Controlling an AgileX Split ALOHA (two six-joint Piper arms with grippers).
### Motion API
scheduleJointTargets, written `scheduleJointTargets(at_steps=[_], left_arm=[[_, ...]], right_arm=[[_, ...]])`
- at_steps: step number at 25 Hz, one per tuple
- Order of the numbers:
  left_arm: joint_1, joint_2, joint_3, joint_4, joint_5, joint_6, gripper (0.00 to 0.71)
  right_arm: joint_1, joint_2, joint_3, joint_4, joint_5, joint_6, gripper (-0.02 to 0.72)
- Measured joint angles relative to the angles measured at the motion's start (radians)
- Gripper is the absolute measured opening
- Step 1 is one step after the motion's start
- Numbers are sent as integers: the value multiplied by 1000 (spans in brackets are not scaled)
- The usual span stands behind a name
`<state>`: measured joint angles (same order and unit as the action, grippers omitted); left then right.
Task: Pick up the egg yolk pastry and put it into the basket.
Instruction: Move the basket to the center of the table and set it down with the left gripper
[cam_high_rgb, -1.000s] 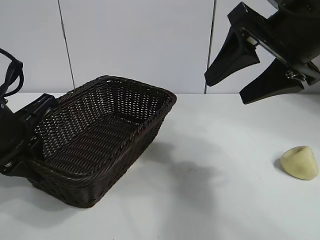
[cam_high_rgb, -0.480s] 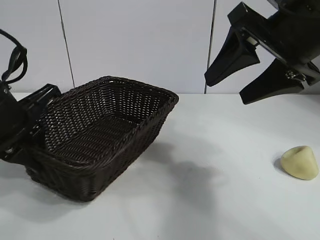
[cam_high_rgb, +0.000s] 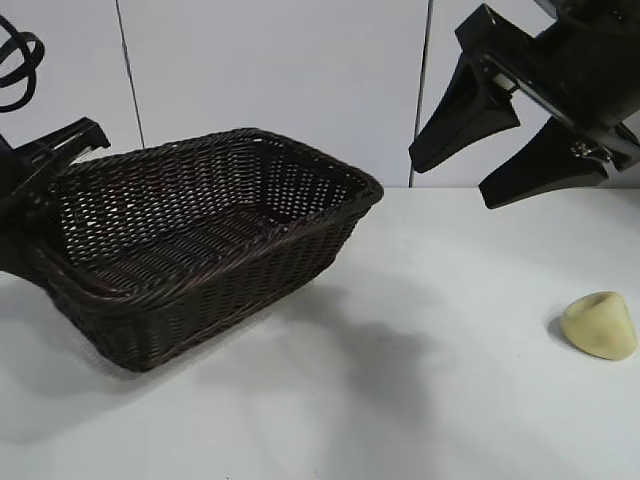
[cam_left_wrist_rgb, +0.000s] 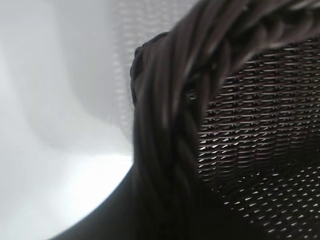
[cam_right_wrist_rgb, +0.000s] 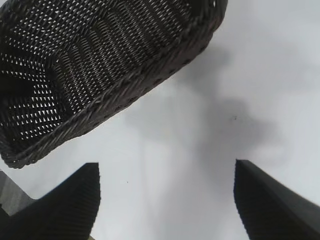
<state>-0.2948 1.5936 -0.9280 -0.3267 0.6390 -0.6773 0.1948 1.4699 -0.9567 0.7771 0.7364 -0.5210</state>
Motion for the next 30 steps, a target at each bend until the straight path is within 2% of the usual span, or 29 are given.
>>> scheduleJointTargets(at_steps=[6,15,21,30], left_arm=[[11,30,-92,-64,105,297,99],[11,257,-366,-63,323,629,99],[20,357,-472,-61,361,720,99],[114,395,-487,-57,362,766,99]], right_arm=[[0,0,0,0,0,0,537],[0,0,0,0,2,0,537],[0,0,0,0,2,0,537],[0,0,0,0,2,0,537]])
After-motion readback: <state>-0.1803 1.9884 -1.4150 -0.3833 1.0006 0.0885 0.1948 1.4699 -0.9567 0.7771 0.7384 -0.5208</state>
